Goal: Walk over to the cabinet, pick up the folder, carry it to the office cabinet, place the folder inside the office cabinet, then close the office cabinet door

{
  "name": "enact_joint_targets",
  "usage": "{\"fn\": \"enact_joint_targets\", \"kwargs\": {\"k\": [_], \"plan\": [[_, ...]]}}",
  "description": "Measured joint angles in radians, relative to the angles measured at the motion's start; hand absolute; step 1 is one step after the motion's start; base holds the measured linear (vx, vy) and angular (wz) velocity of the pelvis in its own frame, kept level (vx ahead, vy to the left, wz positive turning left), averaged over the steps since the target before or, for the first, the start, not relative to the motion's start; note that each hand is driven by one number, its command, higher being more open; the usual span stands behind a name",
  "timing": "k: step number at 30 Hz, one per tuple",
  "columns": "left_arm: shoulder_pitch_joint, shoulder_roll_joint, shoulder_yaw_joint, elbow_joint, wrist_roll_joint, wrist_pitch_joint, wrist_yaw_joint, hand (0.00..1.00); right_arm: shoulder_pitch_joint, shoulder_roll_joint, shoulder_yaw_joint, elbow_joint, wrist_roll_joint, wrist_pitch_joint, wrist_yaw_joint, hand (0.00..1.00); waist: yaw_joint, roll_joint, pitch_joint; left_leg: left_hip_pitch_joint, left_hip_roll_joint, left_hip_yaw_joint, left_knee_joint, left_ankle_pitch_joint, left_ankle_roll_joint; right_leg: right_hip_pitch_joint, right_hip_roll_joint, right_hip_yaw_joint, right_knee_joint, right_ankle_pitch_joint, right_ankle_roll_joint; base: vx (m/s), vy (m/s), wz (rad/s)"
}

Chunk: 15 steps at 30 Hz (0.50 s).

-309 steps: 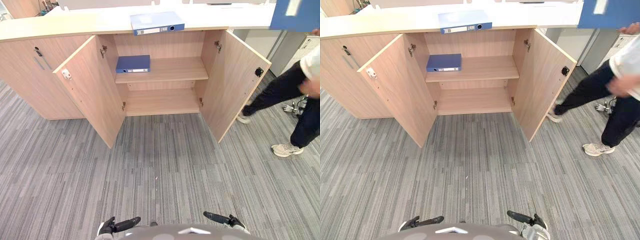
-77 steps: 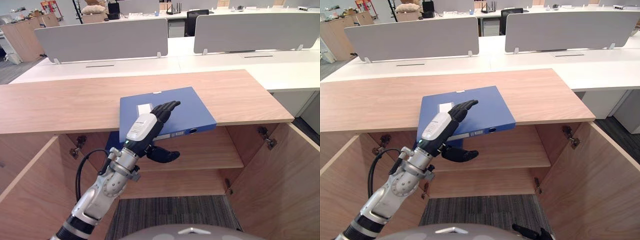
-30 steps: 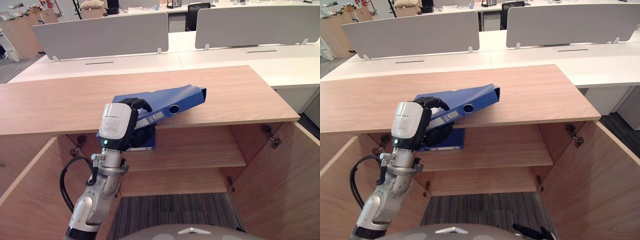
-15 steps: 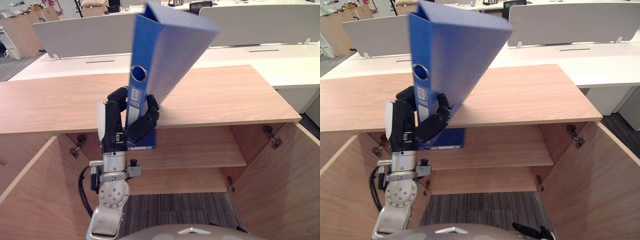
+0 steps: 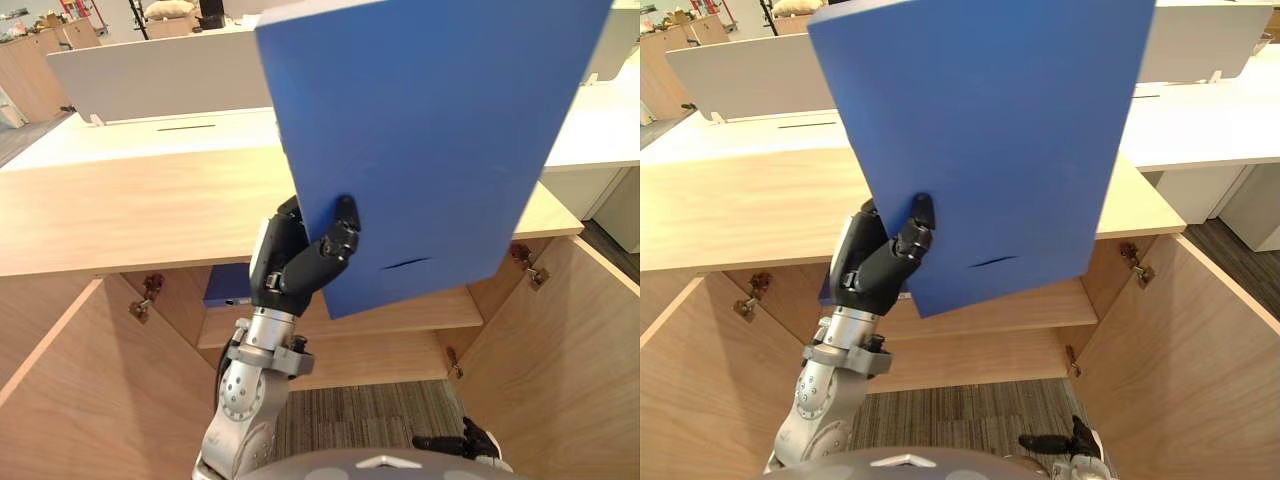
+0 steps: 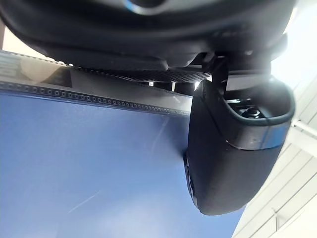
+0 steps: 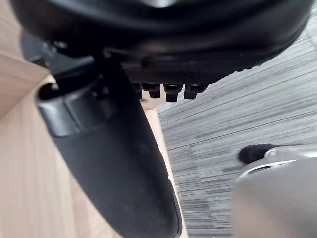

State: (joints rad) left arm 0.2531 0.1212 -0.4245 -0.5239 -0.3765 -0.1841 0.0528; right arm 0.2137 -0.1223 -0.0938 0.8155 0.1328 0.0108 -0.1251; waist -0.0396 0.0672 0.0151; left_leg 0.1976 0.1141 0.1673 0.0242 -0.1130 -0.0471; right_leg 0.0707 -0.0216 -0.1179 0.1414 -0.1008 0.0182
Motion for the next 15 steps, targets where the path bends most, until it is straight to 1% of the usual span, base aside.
{"fn": "enact_joint_targets", "kwargs": {"k": [4,9,12,15], "plan": [[-0.005,0.001,-0.004,-0.002,-0.007,0.000,-0.019,0.00,0.039,0.047,0.003,-0.225,0.027,-0.022,-0.011,1.00,-0.003,0.003,-0.002,-0.006,0.004,0.004,0.013,-0.003,-0.001,-0.005,0.003,0.004,0.003,0.002,-0.001,-0.05,-0.015,-0.04],[-0.004,0.006,0.004,-0.001,-0.007,0.000,-0.028,0.00,0.112,0.106,0.004,-0.579,0.079,-0.078,-0.011,1.00,-0.010,-0.001,-0.002,-0.016,0.005,0.016,0.015,-0.003,-0.001,-0.020,0.005,0.016,0.001,0.010,-0.002,-0.03,0.002,-0.08],[0.000,0.008,0.029,-0.001,-0.006,0.000,-0.033,0.00,0.149,0.137,0.005,-0.723,0.147,-0.119,-0.006,1.00,-0.015,-0.009,0.000,-0.014,0.005,0.027,0.015,-0.006,0.000,-0.022,0.008,0.026,0.000,0.012,-0.002,-0.01,0.011,-0.09],[0.020,0.008,0.068,0.000,-0.005,0.000,-0.031,0.00,0.167,0.157,0.005,-0.818,0.186,-0.137,-0.002,1.00,-0.017,-0.010,0.001,-0.010,0.007,0.048,0.016,-0.012,0.003,-0.021,0.012,0.046,-0.016,0.024,0.000,-0.01,0.024,-0.20]]}}
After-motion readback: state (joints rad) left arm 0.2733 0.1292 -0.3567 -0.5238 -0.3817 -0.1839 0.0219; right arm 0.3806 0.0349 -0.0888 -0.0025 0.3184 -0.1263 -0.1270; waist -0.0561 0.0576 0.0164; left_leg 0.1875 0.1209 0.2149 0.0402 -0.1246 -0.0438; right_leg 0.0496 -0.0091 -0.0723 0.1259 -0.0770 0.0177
